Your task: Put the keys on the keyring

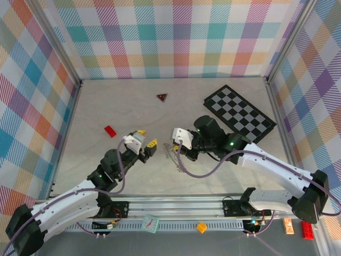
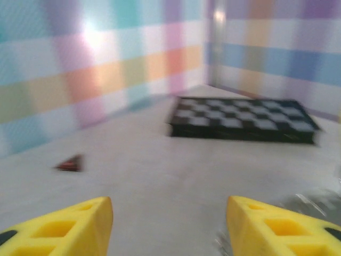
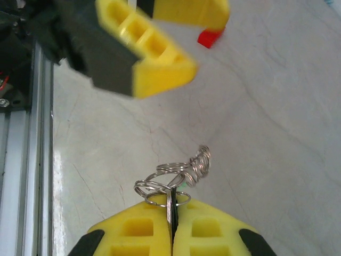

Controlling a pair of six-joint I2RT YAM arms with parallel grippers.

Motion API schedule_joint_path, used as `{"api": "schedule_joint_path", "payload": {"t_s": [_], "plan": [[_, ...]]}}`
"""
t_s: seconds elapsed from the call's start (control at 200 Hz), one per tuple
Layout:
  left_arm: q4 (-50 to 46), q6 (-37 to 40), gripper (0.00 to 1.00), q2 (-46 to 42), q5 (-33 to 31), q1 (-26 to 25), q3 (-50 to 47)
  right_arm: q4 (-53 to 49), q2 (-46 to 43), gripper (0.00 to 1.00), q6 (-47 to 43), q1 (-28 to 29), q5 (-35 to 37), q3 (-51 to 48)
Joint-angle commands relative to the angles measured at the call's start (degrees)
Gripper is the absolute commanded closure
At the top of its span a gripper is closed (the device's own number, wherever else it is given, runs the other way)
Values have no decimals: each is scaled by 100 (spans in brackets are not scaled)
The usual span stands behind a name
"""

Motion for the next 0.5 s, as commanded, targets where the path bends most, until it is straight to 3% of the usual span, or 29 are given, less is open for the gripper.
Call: {"api": "schedule_joint_path", "payload": {"t_s": [0.0, 0.13, 0.29, 0.495], "plan": [[-302, -130, 37, -580, -2074, 125, -29, 505, 451, 100, -9, 203, -398, 341], [-979, -369, 34, -1169, -2880, 339, 190, 1302, 1228, 100, 257, 415, -479, 760], [-1487, -572, 31, -1442, -3158, 554, 352, 2229, 2088, 100, 760, 485, -297, 991], [-1589, -795, 30, -1277, -3072, 706, 313, 1685, 2580, 100, -166, 441, 597, 719]]}}
